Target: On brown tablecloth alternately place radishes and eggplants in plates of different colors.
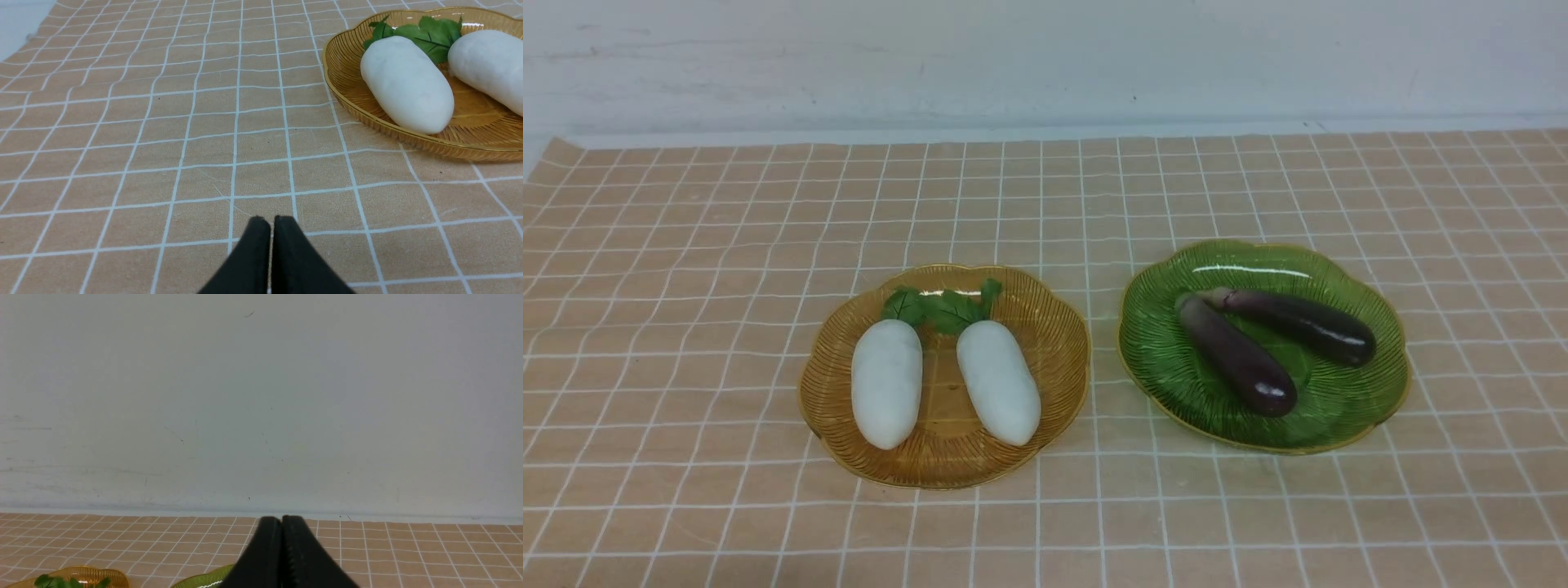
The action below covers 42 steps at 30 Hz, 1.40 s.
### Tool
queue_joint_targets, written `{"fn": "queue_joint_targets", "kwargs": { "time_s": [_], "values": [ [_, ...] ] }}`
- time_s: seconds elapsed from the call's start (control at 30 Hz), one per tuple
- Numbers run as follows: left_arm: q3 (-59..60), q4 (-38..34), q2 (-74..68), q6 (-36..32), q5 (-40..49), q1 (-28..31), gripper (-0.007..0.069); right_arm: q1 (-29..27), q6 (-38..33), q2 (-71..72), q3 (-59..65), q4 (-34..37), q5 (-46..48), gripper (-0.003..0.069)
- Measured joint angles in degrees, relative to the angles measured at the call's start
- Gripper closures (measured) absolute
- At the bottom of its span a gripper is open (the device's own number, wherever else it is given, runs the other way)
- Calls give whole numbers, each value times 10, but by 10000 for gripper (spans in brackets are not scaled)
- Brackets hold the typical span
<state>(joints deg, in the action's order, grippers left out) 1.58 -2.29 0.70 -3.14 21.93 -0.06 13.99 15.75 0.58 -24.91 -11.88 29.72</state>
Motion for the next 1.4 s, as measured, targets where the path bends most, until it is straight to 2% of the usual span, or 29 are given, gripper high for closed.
{"fn": "queue_joint_targets", "kwargs": {
  "time_s": [0.2, 0.5, 0.77, 1.4],
  "values": [
    [0, 0, 0, 0, 0, 0, 628, -9, 14, 0, 15, 4, -10, 673],
    [0, -1, 0, 0, 0, 0, 628, -96, 10, 0, 138, 28, -55, 673],
    [0, 0, 0, 0, 0, 0, 628, -137, 5, 0, 261, 30, -112, 673],
    [0, 0, 0, -1, 0, 0, 628, -146, -12, 0, 265, 28, -78, 673]
  ]
}}
